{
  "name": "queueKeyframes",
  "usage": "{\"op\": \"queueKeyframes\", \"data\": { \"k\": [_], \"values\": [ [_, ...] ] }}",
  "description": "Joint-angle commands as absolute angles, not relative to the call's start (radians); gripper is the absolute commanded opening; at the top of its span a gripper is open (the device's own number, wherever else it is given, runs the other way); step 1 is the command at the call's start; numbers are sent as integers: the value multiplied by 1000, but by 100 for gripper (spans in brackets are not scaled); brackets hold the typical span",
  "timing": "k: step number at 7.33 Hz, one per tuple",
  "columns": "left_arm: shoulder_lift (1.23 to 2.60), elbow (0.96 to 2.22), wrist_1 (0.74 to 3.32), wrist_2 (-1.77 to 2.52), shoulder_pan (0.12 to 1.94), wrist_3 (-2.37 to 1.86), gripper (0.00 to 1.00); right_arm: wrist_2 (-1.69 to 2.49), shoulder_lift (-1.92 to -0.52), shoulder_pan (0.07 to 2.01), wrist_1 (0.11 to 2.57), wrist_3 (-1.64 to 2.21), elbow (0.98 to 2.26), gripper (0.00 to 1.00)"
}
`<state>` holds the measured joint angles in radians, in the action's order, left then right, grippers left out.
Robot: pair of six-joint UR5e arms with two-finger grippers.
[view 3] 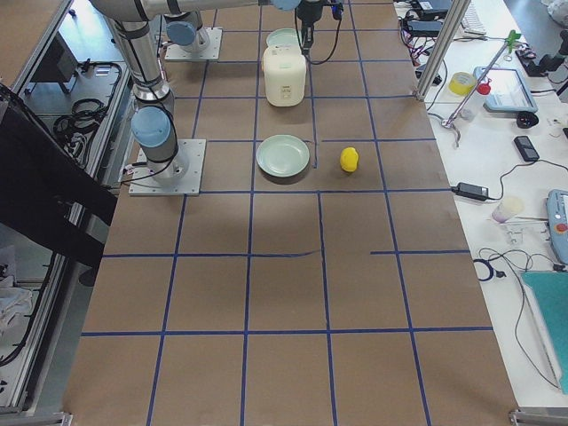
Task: Press rice cooker button
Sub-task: 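Move the right gripper over the rice cooker's green lid button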
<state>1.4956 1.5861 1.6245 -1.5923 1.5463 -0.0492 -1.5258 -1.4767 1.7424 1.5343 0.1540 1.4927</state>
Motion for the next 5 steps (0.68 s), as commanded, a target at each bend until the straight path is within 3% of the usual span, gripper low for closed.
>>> {"op": "queueKeyframes", "data": {
  "k": [1,5],
  "values": [
    [1496,1586,1624,-1592,1546,-49,100,-1502,-1450,1813,1642,289,1567,3],
    [1496,1586,1624,-1592,1546,-49,100,-1500,-1414,1914,1761,440,1649,2]
  ]
}}
